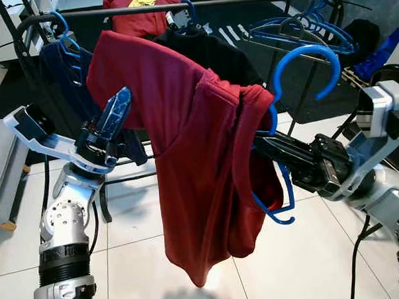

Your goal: Hang hanger

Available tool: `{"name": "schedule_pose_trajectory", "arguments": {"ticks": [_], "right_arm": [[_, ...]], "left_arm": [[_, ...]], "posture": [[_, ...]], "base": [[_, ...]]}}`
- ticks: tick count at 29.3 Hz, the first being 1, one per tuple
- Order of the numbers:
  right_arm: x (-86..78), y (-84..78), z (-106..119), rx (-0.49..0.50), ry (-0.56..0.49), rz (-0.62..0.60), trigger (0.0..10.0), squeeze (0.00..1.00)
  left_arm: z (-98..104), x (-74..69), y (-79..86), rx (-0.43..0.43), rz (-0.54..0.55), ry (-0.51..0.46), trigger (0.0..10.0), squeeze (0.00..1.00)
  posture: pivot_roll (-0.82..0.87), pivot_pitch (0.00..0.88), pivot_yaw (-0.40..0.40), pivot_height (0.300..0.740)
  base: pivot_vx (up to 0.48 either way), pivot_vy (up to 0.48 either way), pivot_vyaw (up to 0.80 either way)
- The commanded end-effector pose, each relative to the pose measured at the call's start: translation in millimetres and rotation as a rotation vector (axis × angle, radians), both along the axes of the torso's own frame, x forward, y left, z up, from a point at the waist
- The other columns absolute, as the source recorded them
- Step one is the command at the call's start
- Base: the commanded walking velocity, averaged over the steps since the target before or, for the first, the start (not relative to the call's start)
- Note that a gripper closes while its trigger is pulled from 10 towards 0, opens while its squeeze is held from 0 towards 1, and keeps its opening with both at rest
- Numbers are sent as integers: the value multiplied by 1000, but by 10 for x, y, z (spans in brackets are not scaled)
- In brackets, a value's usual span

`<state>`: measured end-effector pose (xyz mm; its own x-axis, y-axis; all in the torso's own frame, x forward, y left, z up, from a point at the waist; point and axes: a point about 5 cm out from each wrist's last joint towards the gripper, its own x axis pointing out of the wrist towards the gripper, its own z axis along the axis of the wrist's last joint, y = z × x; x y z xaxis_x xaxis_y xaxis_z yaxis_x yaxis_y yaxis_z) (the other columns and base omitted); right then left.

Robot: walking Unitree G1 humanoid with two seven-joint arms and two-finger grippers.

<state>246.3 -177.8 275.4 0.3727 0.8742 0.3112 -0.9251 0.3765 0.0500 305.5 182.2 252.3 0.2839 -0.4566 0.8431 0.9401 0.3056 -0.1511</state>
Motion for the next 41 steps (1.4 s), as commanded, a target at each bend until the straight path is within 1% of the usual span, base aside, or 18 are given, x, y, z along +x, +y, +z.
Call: {"name": "schedule_pose_trajectory", "arguments": {"ticks": [1,4,7,8,9,10,11,13,15,19,24,26,29,31,32,33,37,41], "right_arm": [[6,-43,13,-1,-20,-37,0,0],[28,-121,-17,-5,-9,-88,0,0],[15,-128,-8,7,-12,-86,0,0],[-5,-120,19,24,-23,-73,0,0],[-30,-103,62,46,-38,-51,0,0],[-30,-103,62,46,-38,-51,0,0],[-81,-67,145,82,-68,-3,0,0],[-81,-67,145,82,-68,-3,0,0],[-153,-26,247,117,-101,64,0,0],[-176,-13,281,127,-112,86,0,0],[-231,37,336,133,-128,155,0,0],[-233,44,333,131,-127,164,0,0],[-231,43,331,131,-126,163,0,0],[-233,43,329,137,-121,169,0,0],[-233,43,329,137,-121,169,0,0],[-237,48,329,143,-115,175,0,0],[-243,93,291,150,-89,191,0,0],[-249,153,247,160,-64,213,0,0]], "left_arm": [[11,11,54,-8,12,4,0,0],[11,21,83,-11,21,11,0,0],[-6,31,82,-1,22,22,0,0],[-47,56,67,19,22,50,0,0],[-120,95,39,49,10,99,10000,0],[-120,95,39,49,10,99,10000,0],[-237,145,13,92,20,168,10000,976],[-237,145,13,92,20,168,10000,976],[-275,151,15,93,18,183,10000,1000],[-279,150,20,87,14,183,10000,1000],[-239,138,68,54,6,153,10000,1000],[-196,121,121,15,-8,124,10000,1000],[-181,114,141,1,-14,116,10000,1000],[-143,35,258,-91,-80,58,10000,1000],[-143,35,258,-91,-80,58,10000,1000],[-136,1,294,-126,-104,34,10000,1000],[-95,-56,291,-177,-129,-15,10000,1000],[-49,-75,246,-182,-141,-42,10000,1000]], "posture": [[-47,167,30,740],[-47,169,31,740],[-48,170,32,740],[-49,169,34,740],[-51,168,36,740],[-51,168,36,740],[-51,167,37,740],[-51,167,37,740],[-54,165,35,740],[-54,165,35,740],[-56,161,29,740],[-56,161,29,740],[-56,161,29,740],[-54,161,28,740],[-54,161,28,740],[-54,161,28,740],[-55,165,24,740],[-56,164,23,740]], "base": [[0,0,0],[0,0,0],[0,0,0],[0,0,0],[0,0,0],[0,0,0],[0,0,0],[0,0,0],[0,0,0],[0,0,0],[0,0,0],[0,0,0],[0,0,0],[0,0,0],[0,0,0],[0,0,0],[0,0,0],[0,0,0]]}}
